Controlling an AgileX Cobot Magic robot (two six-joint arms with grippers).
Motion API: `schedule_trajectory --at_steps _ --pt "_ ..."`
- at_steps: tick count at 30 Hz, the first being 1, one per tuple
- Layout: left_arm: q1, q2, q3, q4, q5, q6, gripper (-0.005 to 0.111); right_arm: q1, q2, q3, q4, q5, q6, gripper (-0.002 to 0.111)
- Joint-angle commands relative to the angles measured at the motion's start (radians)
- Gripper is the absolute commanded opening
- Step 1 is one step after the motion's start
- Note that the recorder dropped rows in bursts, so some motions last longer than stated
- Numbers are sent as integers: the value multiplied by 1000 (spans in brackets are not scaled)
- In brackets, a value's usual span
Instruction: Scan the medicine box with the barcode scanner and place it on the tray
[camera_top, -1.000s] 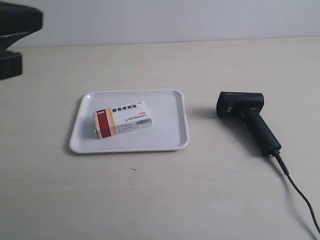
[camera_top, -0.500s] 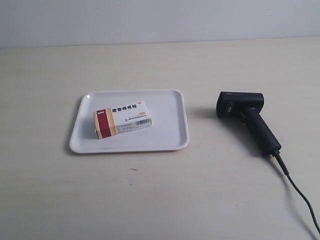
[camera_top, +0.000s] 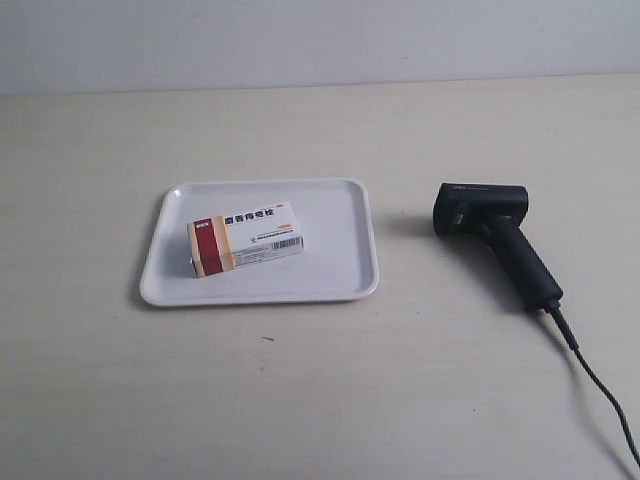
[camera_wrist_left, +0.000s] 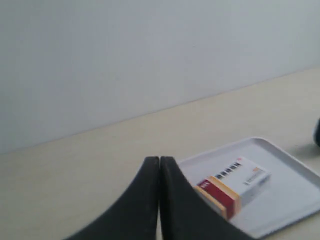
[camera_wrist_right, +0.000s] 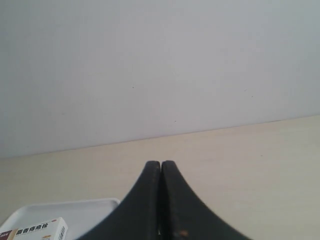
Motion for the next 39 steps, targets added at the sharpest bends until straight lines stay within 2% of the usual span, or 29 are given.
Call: schedule_trajectory --at_steps 1,3,6,9,11,13,14,16,17,19,23,26,27,39 --pt "191 -124 64 7 -9 -5 3 -4 -6 3 -6 -13 0 0" --pt "265 -160 80 5 -4 -5 3 -4 -6 3 -6 -13 0 0" --pt "329 -183 82 -18 7 -5 3 -4 -6 3 -6 -13 0 0" --pt "342 -185 97 -21 8 -5 3 -4 -6 3 -6 -13 0 0" --pt "342 -187 118 69 -7 -81 3 -4 -6 3 -6 -13 0 0" --pt "342 -199 118 288 -29 -331 3 -4 -6 3 -6 -13 0 0" --pt "342 -204 118 451 -29 -494 3 -4 -8 3 -6 -13 0 0" --pt "340 -221 118 830 -29 -908 3 -4 -9 3 -6 -13 0 0" --pt "340 -232 118 1111 -23 -1221 3 -4 -9 3 -6 -13 0 0" --pt "340 -234 118 1281 -1 -1409 3 -4 -9 3 -6 -13 0 0" --pt "340 -234 118 1260 92 -1395 3 -4 -9 3 -6 -13 0 0" --pt "340 -234 118 1083 104 -1192 3 -4 -9 3 -6 -13 0 0" --pt "340 -234 118 1069 104 -1170 3 -4 -9 3 -6 -13 0 0" --pt "340 -234 118 1069 114 -1170 3 -4 -9 3 -6 -13 0 0"
